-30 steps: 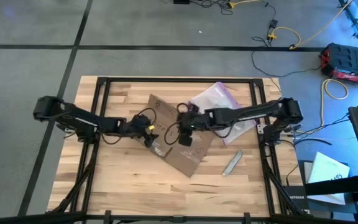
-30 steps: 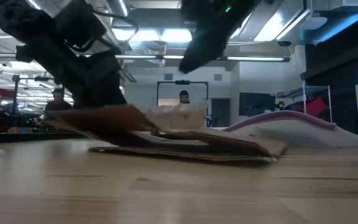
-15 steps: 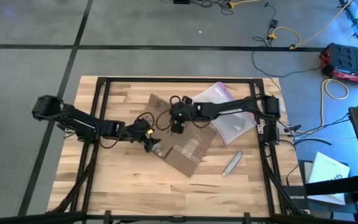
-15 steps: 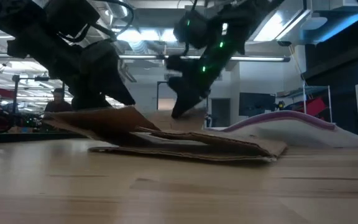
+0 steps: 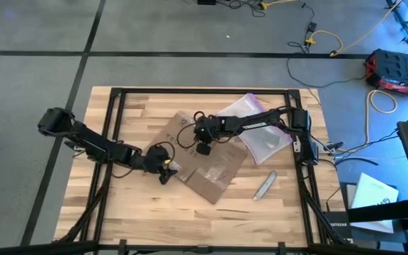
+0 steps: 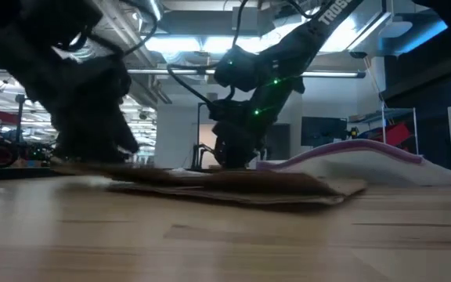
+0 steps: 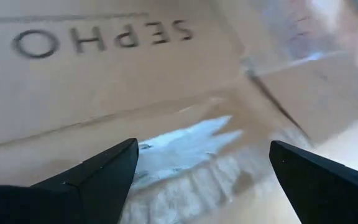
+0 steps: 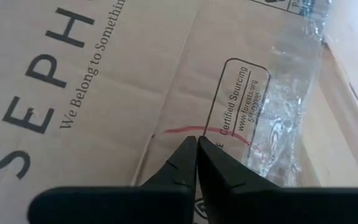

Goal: Unpack boxes
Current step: Break down the cardboard box using a cutter until it is fully flat

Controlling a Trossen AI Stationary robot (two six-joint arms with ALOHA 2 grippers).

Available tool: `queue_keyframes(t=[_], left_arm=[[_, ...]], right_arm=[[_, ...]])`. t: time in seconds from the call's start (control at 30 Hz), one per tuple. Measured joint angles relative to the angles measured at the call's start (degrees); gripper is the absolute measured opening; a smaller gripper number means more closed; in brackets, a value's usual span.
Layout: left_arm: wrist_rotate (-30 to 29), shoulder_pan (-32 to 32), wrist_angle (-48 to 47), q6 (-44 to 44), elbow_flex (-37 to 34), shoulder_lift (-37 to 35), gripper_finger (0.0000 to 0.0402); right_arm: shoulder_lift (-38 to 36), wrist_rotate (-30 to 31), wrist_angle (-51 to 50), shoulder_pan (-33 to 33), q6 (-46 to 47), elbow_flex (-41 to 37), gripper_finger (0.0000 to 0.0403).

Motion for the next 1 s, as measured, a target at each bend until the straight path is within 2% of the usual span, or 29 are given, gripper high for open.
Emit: queue_keyframes(t=[0.2,0.47,0.63,0.9,1.0], left_arm=[[-3.5,-0.2,1.6,-2.9,0.1,6.6,0.0351],[-6.4,-0.1,1.3,-2.6,0.1,7.2,0.0351],[-7.7,1.3,-2.7,-0.8,0.2,6.8,0.0351],[-10.5,7.1,-3.9,-0.4,0.1,6.3,0.0351],[-10.7,9.2,-3.7,0.5,0.1,6.3,0.0351]], right_arm=[[0.0,-1.4,-0.2,-0.1,1.3,0.0,0.0],[-0.2,-3.2,-6.1,0.8,0.2,0.0,0.0],[-1.3,-11.3,-10.2,0.8,-0.3,-0.1,0.0],[-3.5,-19.8,-12.5,1.3,-1.0,-0.5,0.0],[-3.6,-20.7,-12.7,1.5,-1.2,-0.5,0.0]])
